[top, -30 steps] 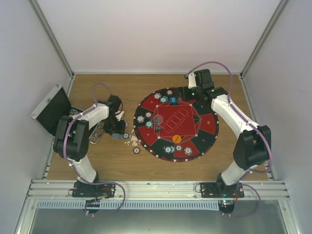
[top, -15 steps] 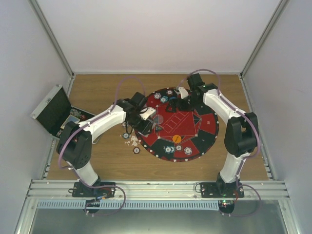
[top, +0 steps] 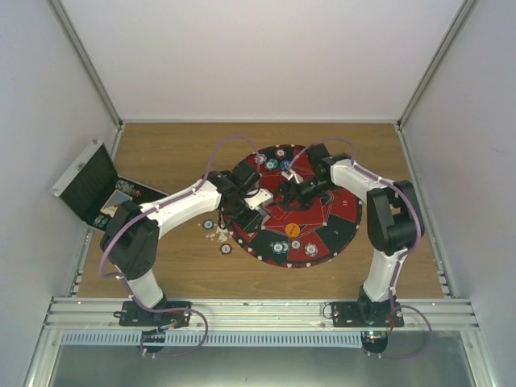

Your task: Distribute texas hold em gaming equipment

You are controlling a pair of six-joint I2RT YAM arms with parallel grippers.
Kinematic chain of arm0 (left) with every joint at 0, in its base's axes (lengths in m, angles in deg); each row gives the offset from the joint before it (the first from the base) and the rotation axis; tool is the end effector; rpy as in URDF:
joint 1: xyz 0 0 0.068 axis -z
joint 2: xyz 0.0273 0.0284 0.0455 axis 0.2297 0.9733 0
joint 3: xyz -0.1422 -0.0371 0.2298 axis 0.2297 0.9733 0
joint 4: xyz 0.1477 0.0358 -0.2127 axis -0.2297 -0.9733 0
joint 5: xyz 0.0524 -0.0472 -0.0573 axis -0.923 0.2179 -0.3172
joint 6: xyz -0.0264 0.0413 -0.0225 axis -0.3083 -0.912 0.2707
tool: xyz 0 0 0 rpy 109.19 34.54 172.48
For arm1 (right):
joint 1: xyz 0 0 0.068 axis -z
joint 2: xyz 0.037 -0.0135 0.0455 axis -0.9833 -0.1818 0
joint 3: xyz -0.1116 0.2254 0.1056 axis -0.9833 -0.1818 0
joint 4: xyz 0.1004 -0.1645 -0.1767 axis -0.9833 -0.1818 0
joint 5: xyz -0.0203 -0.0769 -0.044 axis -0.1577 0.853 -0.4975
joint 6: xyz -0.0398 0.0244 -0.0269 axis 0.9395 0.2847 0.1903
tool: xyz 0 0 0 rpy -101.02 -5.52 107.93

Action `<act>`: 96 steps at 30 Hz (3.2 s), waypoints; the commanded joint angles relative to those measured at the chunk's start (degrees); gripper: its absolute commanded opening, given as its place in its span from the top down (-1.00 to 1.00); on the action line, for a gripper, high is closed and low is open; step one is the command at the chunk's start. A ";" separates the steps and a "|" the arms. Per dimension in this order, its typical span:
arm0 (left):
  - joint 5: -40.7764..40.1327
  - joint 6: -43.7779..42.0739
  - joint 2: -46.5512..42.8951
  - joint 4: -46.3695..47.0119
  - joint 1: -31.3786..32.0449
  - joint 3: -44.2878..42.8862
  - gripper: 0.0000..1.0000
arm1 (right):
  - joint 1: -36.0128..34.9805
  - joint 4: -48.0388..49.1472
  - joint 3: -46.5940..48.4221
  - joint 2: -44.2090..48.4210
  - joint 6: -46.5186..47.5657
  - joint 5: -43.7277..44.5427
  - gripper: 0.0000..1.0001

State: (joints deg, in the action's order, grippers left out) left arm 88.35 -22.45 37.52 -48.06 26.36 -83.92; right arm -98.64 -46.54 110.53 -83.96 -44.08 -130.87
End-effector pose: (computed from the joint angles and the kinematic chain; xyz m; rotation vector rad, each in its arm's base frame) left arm 0.2528 -0.2213 0.2226 1.1665 2.6529 -0.4888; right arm 0.3269 0.1436 0.1940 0.3841 -2.7169 -1.3999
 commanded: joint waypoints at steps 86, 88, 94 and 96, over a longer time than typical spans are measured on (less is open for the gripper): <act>-8.34 -2.41 3.78 -3.03 4.48 -4.85 -0.02 | -0.93 -3.30 1.73 -6.47 10.03 -14.18 0.60; -8.33 -2.39 3.77 -3.05 4.48 -4.93 -0.02 | -1.09 -3.35 1.86 -6.78 10.03 -14.08 0.59; -7.83 -2.40 3.62 -3.06 4.48 -4.86 -0.02 | -2.05 -4.00 2.69 -8.18 10.29 -13.13 0.58; -7.79 -2.39 3.59 -3.06 4.48 -4.81 -0.02 | -2.38 -4.21 3.07 -8.40 10.29 -12.35 0.58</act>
State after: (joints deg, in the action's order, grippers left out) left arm 80.42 -24.04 40.88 -51.45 30.88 -86.78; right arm -100.23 -49.74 111.82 -90.89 -34.38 -143.50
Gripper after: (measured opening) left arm 0.510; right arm 0.210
